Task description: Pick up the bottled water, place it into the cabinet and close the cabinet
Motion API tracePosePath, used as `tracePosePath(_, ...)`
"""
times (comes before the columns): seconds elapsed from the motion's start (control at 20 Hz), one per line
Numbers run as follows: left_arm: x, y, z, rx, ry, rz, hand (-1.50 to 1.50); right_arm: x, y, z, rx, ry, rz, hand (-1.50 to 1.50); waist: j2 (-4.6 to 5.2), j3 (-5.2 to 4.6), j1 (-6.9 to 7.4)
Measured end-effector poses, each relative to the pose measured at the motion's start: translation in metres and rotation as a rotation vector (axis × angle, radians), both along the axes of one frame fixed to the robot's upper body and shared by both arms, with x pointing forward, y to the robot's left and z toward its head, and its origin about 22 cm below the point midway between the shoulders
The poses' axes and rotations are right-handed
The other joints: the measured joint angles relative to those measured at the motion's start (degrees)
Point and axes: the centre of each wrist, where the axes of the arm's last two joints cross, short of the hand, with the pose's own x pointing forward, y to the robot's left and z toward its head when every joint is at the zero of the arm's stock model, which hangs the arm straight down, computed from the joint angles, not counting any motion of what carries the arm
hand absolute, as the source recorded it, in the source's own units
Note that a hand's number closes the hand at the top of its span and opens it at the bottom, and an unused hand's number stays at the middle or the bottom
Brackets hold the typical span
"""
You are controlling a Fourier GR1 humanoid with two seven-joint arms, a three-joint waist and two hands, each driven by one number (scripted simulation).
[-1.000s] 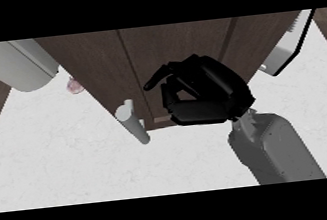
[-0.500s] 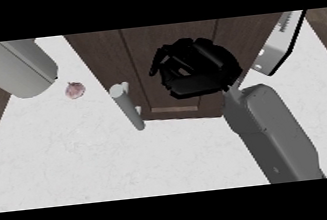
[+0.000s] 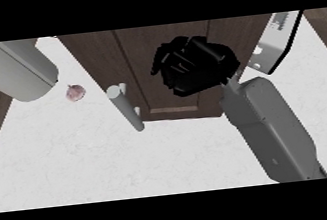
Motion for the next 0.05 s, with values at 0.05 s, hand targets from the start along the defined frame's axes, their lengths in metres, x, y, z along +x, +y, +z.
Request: tracePosePath(0.05, 0.0000, 0.0001, -0.0005, -0.002, 0.002, -0.006, -1.50, 0.0002, -0.0017, 0.0000, 0.004, -0.001, 0.004, 1.50, -0.02, 0.13, -0.07)
